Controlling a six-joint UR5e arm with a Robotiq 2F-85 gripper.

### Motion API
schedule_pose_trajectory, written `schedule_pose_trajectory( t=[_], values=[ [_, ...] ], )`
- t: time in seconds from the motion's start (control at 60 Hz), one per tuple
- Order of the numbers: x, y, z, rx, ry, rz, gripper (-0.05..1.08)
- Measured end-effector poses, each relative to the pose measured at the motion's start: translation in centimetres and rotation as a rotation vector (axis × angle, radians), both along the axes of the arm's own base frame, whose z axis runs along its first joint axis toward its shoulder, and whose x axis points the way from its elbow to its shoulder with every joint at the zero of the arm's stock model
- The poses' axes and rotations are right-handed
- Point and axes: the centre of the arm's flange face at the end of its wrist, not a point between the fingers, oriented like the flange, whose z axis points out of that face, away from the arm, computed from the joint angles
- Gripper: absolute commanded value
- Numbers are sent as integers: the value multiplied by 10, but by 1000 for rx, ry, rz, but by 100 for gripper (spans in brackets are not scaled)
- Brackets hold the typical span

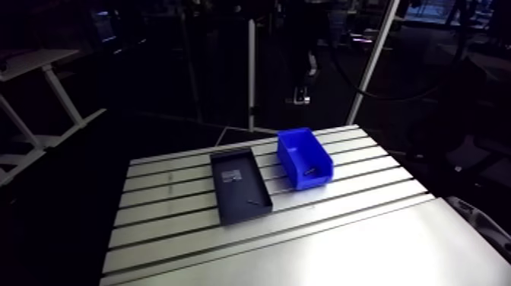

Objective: Pick up the M10 bolt from the tray and put it into the blue bin.

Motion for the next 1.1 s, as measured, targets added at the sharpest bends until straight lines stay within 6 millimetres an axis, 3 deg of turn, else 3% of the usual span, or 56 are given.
schedule_pose_trajectory(
  t=[0.317, 1.1],
  values=[
    [-1, 31, -28, -1, 13, 61, 107],
    [-10, 39, -117, 3, 5, 68, 107]
  ],
)
